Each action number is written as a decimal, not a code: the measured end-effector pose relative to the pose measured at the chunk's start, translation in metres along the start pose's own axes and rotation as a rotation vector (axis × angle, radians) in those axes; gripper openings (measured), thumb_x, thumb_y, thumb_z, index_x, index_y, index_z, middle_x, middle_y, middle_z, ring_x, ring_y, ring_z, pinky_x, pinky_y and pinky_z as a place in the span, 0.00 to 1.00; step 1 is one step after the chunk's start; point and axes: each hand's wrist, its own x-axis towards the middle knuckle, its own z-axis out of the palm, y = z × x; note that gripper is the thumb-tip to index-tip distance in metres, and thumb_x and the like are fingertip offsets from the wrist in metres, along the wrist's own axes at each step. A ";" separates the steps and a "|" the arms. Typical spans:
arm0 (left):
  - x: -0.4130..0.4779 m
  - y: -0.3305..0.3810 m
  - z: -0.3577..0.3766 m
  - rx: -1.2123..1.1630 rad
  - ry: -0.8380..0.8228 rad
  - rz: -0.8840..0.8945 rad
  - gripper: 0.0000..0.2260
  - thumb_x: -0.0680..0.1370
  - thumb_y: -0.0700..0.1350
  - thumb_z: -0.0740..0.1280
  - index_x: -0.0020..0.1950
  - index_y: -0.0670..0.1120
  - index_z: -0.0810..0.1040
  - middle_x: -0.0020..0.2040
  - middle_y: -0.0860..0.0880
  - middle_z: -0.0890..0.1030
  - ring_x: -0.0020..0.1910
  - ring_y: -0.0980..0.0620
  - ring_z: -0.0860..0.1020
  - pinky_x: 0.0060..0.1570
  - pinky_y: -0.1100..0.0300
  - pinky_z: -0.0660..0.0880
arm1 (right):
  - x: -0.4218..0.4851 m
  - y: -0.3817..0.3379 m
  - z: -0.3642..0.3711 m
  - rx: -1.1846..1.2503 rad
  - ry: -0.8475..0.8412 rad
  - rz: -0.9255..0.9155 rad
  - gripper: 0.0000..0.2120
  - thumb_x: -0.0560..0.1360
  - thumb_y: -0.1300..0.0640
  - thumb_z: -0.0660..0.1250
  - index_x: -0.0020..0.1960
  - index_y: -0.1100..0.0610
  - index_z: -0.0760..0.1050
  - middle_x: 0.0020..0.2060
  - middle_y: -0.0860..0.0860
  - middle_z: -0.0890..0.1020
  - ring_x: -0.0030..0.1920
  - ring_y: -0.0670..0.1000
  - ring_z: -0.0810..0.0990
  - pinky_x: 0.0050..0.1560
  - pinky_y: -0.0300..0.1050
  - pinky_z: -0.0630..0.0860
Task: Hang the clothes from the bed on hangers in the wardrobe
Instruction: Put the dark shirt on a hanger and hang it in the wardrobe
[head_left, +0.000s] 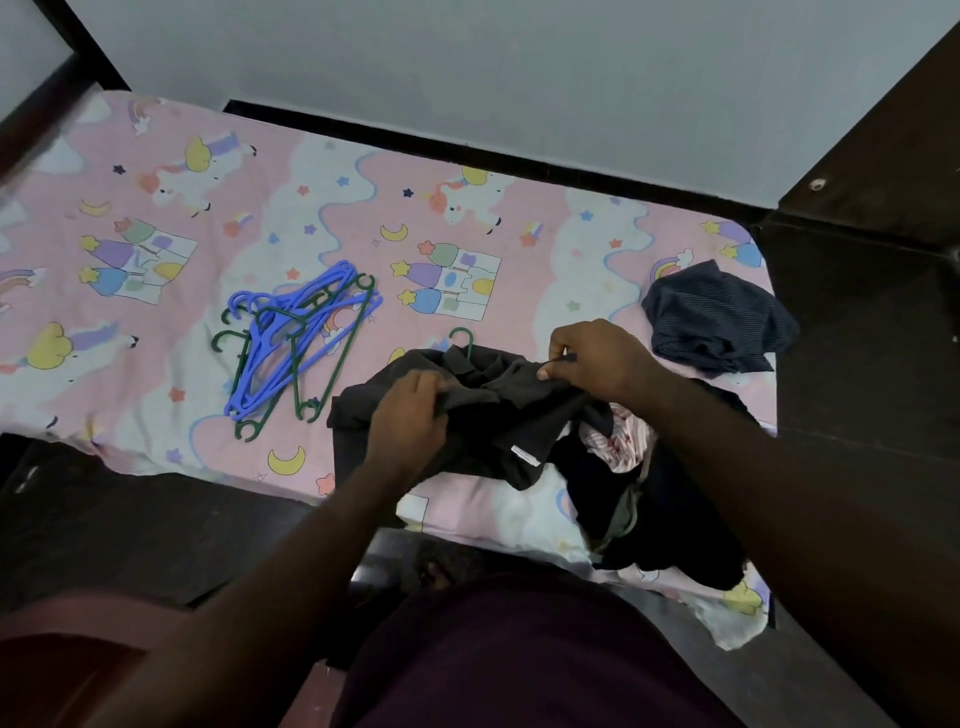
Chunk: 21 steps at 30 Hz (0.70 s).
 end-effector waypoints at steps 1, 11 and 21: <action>0.000 -0.004 -0.004 -0.009 0.025 0.004 0.10 0.76 0.42 0.67 0.57 0.45 0.75 0.54 0.47 0.77 0.51 0.49 0.75 0.51 0.56 0.74 | 0.002 0.006 -0.001 0.013 -0.039 -0.014 0.09 0.72 0.51 0.74 0.44 0.56 0.79 0.43 0.52 0.82 0.47 0.54 0.78 0.48 0.47 0.73; 0.057 0.027 -0.084 -0.350 0.139 -0.095 0.08 0.80 0.45 0.65 0.43 0.43 0.79 0.37 0.53 0.80 0.38 0.57 0.76 0.37 0.78 0.68 | 0.002 -0.006 -0.054 0.401 0.295 0.081 0.11 0.77 0.55 0.70 0.42 0.62 0.80 0.36 0.52 0.79 0.37 0.48 0.76 0.39 0.40 0.69; -0.003 0.032 0.051 -0.215 -0.190 -0.325 0.20 0.75 0.53 0.71 0.63 0.46 0.74 0.57 0.47 0.80 0.57 0.45 0.78 0.51 0.52 0.74 | -0.034 -0.047 0.007 0.495 0.144 0.049 0.10 0.80 0.54 0.65 0.42 0.56 0.76 0.36 0.49 0.79 0.38 0.48 0.76 0.41 0.41 0.70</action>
